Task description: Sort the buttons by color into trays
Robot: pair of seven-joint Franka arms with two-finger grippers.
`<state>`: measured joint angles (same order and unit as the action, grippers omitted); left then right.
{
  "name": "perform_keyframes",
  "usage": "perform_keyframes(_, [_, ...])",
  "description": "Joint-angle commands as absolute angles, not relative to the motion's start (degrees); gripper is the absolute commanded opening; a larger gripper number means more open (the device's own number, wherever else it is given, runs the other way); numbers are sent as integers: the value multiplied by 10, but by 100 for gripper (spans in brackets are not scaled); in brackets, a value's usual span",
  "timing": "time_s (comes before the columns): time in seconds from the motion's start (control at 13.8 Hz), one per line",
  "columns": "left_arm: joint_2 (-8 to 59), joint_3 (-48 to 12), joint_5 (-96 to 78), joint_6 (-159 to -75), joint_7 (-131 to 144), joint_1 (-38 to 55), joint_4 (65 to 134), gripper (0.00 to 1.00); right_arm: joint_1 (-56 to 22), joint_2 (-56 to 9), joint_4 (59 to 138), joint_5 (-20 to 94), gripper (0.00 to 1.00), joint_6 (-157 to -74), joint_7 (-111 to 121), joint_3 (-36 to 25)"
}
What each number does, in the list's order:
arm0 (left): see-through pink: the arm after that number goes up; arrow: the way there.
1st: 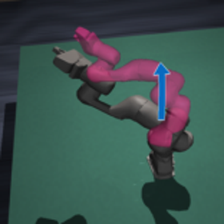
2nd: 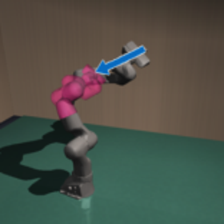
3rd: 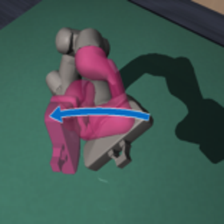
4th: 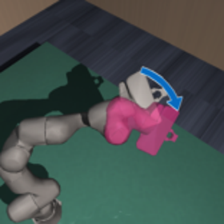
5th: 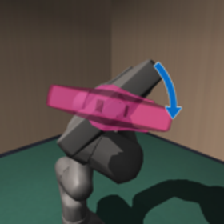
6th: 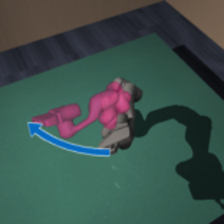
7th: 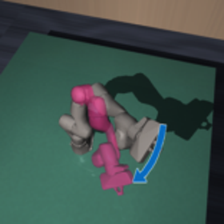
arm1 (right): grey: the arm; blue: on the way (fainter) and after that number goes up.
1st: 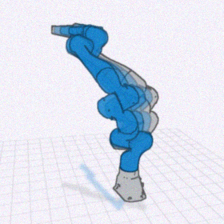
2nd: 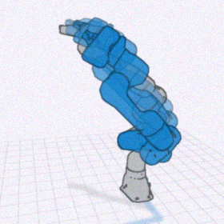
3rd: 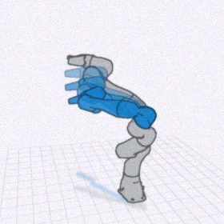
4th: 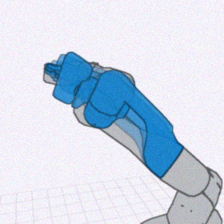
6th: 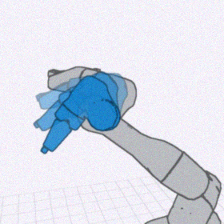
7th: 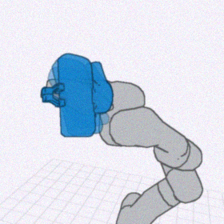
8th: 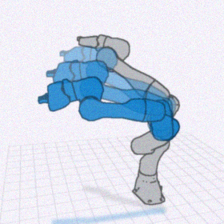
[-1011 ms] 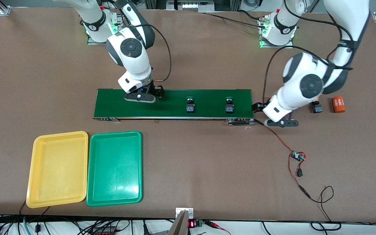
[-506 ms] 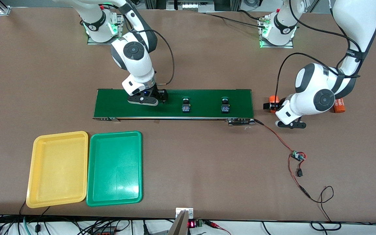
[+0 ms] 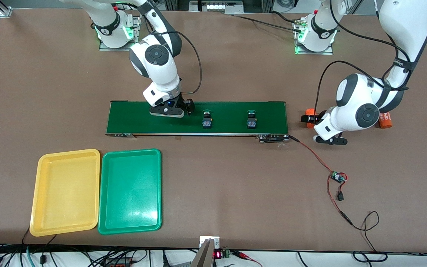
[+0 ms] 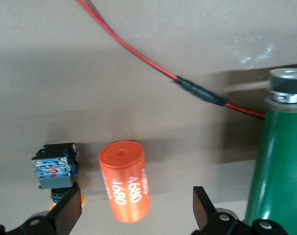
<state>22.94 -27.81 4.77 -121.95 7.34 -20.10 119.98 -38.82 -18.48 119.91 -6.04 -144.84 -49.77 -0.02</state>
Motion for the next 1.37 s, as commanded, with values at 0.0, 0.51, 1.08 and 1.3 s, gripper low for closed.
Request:
perform_keyframes(0.0, [248,-284,61,-1231,54,-218,1203,100,-391,-188,1187,-60,100,-1444,-510,-2])
perform_keyframes(0.51, [265,-284,61,-1262,54,-230,1241,100,-388,-192,1176,-60,100,-1448,-526,-2])
perform_keyframes(1.08, [267,-285,61,-1278,53,-229,1253,20,-390,-193,1171,-55,100,-1448,-534,-2])
perform_keyframes(1.3, [239,-299,62,-1278,13,-227,1241,0,-395,-206,1156,-55,100,-1446,-535,-2])
